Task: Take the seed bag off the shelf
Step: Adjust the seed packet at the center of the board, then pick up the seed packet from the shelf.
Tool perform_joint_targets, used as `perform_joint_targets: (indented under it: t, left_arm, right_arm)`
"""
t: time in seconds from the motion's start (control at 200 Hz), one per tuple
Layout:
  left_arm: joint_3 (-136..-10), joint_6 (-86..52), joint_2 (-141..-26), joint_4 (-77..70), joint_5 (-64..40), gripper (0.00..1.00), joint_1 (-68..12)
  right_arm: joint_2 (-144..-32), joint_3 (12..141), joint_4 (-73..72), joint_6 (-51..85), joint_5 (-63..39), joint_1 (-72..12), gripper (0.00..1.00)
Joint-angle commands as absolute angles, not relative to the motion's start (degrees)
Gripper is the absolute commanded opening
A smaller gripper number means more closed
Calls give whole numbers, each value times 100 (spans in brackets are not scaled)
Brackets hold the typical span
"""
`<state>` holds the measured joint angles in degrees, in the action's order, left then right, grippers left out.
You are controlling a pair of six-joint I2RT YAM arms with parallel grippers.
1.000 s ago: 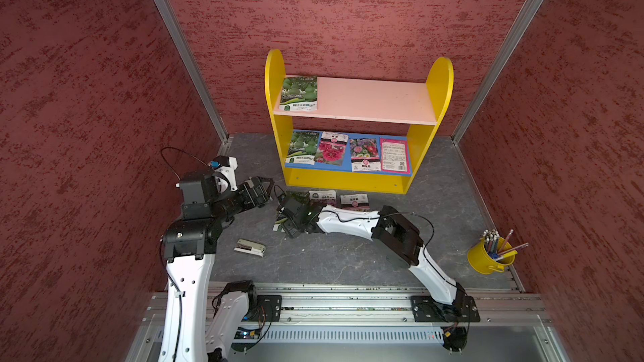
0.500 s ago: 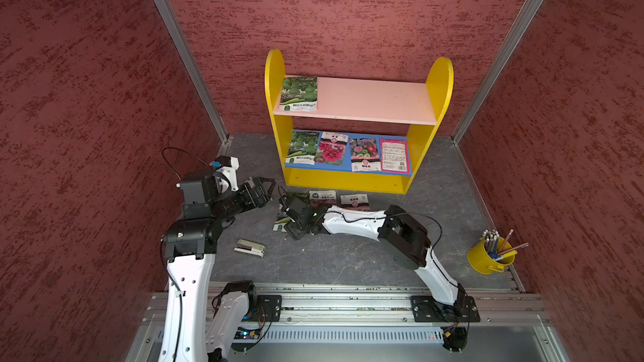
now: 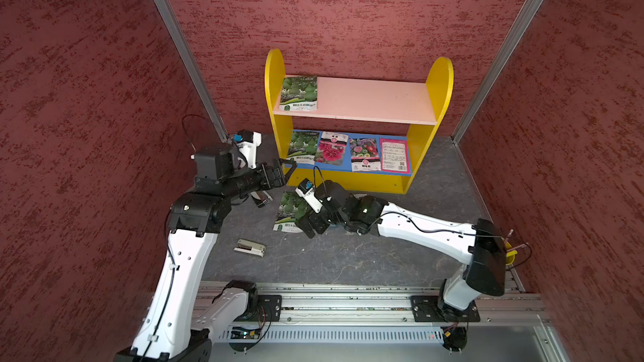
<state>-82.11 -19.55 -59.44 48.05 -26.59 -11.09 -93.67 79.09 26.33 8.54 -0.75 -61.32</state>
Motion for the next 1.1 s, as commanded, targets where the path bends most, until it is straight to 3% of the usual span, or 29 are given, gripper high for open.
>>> perform_joint_targets:
  t: [0.0,0.406,0.867,1.097]
  left_arm:
    - [-8930,-1748,-6414,4708,-1782,100,-1665]
    - [-12402,-927,-8930,5235,-34,100,-2800]
    - [-15230,-50,-11152,5838,1138,100,-2566]
    - [-15401,169,-11468,5663,1394,100,-2347]
  right_arm:
    - [-8764,7519,2787,988,-328,-6100,98]
    - [-6481,6372,3197,1444,-1,-6073,99]
    - [-5564,6171,3476,1622,388,-6056,99]
    - [-5487,6161,3599,1648,568,-6053,98]
